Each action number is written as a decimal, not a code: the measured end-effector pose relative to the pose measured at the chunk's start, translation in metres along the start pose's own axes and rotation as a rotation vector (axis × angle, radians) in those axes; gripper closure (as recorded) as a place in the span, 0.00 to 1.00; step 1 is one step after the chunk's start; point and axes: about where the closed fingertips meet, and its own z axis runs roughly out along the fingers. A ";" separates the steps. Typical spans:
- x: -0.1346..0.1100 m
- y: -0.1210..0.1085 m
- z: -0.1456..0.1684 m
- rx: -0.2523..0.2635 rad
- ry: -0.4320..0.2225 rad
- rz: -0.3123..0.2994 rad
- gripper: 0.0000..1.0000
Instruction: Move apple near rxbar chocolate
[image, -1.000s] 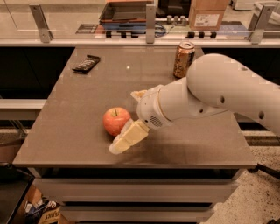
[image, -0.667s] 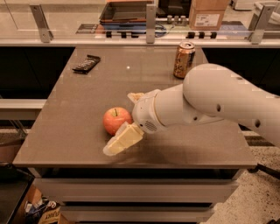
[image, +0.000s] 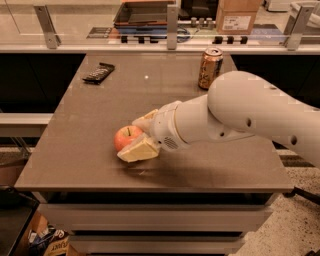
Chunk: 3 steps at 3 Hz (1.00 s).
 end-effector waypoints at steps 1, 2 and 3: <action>-0.002 0.001 0.000 0.000 0.000 -0.004 0.64; -0.003 0.002 0.000 -0.001 0.000 -0.008 0.88; -0.005 0.003 0.000 -0.001 0.001 -0.012 1.00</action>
Offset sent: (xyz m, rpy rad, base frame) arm -0.0010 0.0014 0.0013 -0.0015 -0.0029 0.0027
